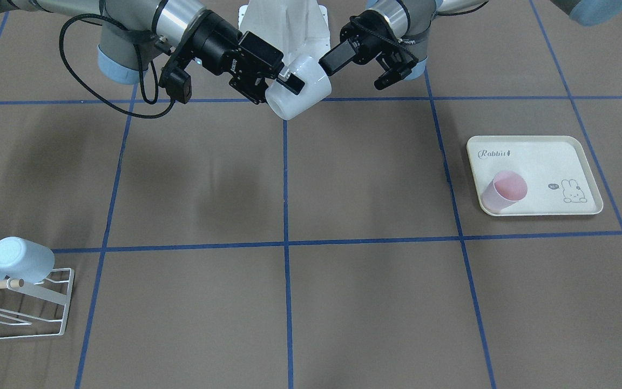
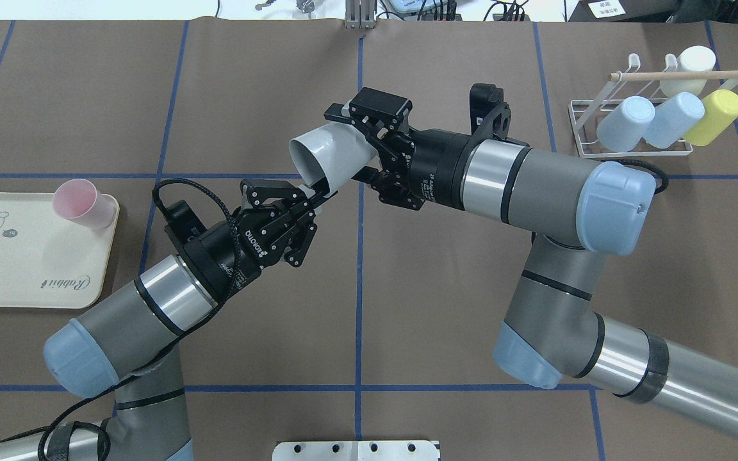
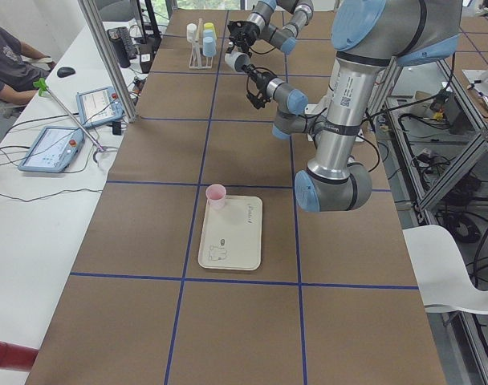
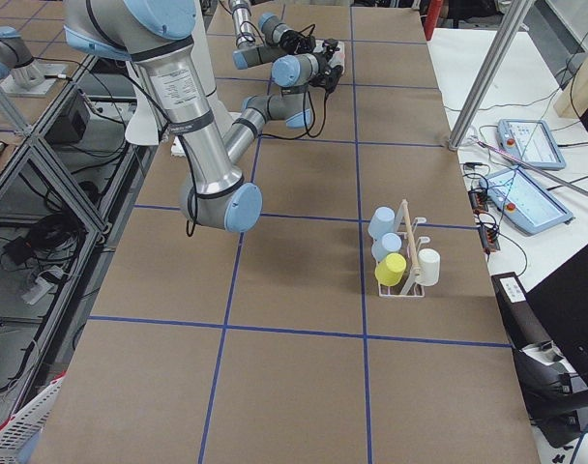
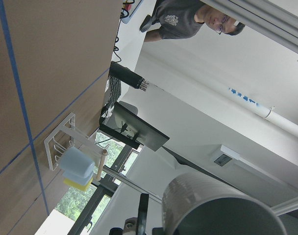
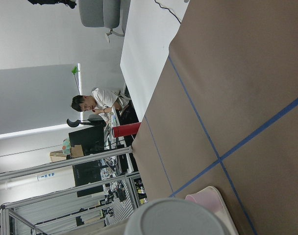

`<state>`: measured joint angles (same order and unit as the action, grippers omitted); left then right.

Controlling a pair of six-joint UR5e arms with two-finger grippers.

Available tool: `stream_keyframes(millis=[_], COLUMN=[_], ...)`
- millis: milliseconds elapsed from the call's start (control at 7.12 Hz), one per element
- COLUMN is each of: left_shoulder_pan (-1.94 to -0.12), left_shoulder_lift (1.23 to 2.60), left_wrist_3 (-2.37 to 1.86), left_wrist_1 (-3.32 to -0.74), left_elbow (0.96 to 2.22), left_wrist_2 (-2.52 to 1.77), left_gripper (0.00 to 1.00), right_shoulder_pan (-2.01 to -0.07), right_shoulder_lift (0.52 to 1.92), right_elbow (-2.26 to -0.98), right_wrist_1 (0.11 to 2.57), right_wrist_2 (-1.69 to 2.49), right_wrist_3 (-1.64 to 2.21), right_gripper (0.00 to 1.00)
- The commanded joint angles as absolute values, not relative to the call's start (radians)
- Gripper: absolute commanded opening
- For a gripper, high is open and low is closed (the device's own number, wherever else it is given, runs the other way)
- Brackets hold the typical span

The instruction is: Transfer IKEA cup to right arm and place on rack

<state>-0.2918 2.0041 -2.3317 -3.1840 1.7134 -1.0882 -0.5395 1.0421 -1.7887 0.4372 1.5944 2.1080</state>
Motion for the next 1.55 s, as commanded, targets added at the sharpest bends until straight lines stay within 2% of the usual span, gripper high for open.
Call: stream_keyframes(millis=[0,141,281,843,1405], left_shoulder_pan=[-0.287,-0.287,-0.287,-0.29,-0.296], left_shoulder_lift=[2.0,1.994,1.999,1.994,1.982], left_wrist_3=[-2.33,-2.332,-2.315,-2.301,-2.154], left_wrist_1=[-3.178,-3.18,-3.181,-3.188,-3.172], left_elbow=[1.713,1.713,1.716,1.727,1.717], left_wrist_2=[-1.089,-1.089,-1.088,-1.091,-1.1], left_gripper=[0.0,0.28,0.99,1.0,1.0], right_shoulder_pan=[-0.541,-0.541,-0.543,-0.563,-0.693], right_shoulder_lift=[1.043,1.045,1.045,1.046,1.057], right_elbow=[-1.787,-1.787,-1.787,-1.787,-1.744], right_wrist_1=[0.437,0.437,0.436,0.43,0.449], right_wrist_2=[1.589,1.591,1.591,1.589,1.589], right_wrist_3=[2.109,2.103,2.102,2.089,1.915], right_gripper=[0.25,0.0,0.0,0.0,0.0])
